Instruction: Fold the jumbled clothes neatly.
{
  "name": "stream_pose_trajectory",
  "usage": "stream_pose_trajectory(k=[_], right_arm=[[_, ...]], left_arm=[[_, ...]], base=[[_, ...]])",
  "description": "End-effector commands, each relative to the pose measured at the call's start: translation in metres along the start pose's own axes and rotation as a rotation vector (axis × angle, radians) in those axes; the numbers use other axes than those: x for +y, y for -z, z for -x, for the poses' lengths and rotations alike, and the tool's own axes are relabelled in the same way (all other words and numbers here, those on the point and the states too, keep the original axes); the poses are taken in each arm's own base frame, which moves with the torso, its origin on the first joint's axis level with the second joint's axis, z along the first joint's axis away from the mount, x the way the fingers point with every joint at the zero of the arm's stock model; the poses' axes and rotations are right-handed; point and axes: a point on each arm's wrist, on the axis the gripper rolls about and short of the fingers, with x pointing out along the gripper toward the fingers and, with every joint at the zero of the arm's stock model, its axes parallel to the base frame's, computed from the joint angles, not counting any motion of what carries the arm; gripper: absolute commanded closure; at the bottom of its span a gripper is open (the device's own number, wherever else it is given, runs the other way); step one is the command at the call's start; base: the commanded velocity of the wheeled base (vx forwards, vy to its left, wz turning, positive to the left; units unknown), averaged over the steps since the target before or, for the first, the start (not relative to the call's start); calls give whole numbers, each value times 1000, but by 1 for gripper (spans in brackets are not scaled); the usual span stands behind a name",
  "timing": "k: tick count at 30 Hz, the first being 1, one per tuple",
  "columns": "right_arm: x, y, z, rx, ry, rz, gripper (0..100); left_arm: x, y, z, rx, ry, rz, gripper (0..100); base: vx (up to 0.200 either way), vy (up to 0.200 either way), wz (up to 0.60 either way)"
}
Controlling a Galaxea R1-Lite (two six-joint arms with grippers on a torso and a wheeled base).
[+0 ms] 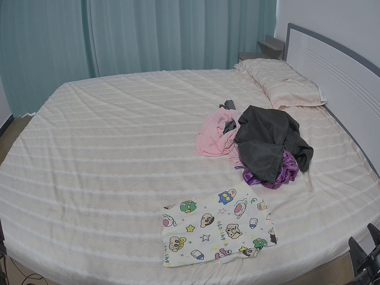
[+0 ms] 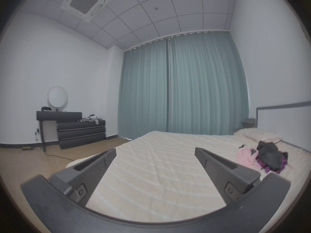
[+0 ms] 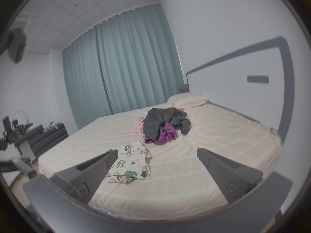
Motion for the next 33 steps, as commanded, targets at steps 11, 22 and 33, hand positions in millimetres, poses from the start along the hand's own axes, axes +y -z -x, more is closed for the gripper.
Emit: stream_pose_trajectory(k=[11, 22, 33], right_arm=[[2, 10, 14, -167, -44, 433, 0], [2, 11, 16, -102, -64, 202, 0], [-2, 16, 14, -89, 83, 178, 0]], left_arm=[[5, 59, 14, 75, 7, -137, 0], [-1, 61, 15, 89, 265, -80, 0], [-1, 61, 15, 93, 286, -39, 0]], base=[[0, 0, 0], [0, 0, 0], [0, 0, 0]])
